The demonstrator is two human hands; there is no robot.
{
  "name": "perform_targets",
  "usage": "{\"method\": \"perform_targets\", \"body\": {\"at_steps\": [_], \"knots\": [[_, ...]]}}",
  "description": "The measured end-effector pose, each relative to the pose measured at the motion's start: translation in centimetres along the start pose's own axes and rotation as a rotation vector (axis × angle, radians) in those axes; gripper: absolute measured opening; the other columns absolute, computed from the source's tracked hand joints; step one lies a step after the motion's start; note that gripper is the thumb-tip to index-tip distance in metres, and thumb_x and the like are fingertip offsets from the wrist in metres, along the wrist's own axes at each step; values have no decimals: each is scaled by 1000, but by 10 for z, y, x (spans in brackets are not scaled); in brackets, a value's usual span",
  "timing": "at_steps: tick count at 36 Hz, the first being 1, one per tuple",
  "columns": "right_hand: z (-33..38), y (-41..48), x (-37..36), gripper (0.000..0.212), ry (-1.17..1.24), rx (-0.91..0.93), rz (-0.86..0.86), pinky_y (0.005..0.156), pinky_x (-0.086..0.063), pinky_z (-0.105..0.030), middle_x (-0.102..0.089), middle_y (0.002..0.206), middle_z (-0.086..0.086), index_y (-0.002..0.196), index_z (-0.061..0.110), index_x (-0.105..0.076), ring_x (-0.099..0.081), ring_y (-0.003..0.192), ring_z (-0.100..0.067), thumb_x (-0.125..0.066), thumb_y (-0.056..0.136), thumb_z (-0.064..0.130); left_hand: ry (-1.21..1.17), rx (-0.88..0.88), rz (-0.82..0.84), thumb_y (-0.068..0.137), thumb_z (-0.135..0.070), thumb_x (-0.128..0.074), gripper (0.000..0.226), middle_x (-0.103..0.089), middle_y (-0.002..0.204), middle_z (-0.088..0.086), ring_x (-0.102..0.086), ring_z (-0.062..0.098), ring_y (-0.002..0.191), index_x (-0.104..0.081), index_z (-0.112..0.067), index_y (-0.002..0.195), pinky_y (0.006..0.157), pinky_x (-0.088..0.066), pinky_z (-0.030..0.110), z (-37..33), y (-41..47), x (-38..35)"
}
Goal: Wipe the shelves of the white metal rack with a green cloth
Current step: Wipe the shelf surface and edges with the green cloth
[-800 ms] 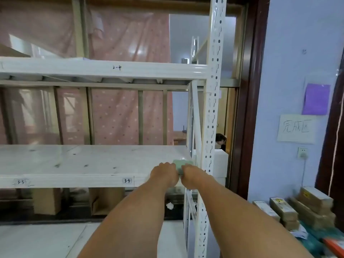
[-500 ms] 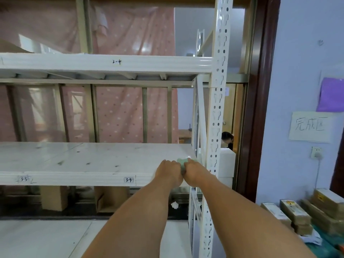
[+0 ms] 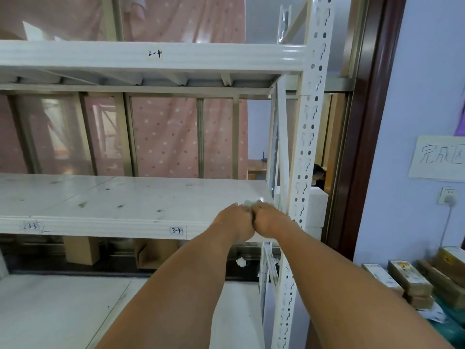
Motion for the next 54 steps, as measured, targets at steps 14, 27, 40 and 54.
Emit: {"method": "perform_targets", "body": {"at_steps": [14, 27, 40, 54], "knots": [[-1, -15, 3, 34, -60, -90, 250, 107, -42, -39, -60, 126, -16, 130, 1, -57, -56, 119, -29, -38, 102, 3, -161, 170, 198, 100, -46, -30, 51, -62, 128, 10, -59, 26, 111, -58, -17, 131, 96, -46, 38, 14, 9, -7], [-8, 11, -9, 45, -64, -73, 212, 115, -32, -46, -43, 148, -20, 145, 8, -41, -41, 136, -32, -37, 102, 18, -71, 62, 288, 101, -20, -31, 56, -21, 164, 1, -14, 27, 153, -22, -25, 156, 123, -10, 44, 9, 14, -14], [0, -2, -8, 56, -69, -24, 323, 121, -12, -42, -4, 165, -18, 158, 7, -10, -11, 151, -32, -26, 108, 26, 30, 42, 332, 106, -31, -17, 55, -6, 167, 3, -7, 18, 154, -8, -17, 159, 123, -3, 33, 19, 8, -14], [44, 10, -33, 66, -58, -48, 271, 122, 6, -43, 11, 166, -5, 159, 15, 7, 6, 153, -19, -18, 103, 40, -21, 44, 286, 104, -40, -13, 59, -7, 167, -1, -9, 17, 154, -9, -19, 159, 126, -9, 38, 78, -14, -11]]}}
Point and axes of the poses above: each hand's wrist, its own y-axis towards the middle knuckle, its own x-axis out of the back of the hand, z = x × y, the point moved 9 cm from there along y, towards the middle knuckle
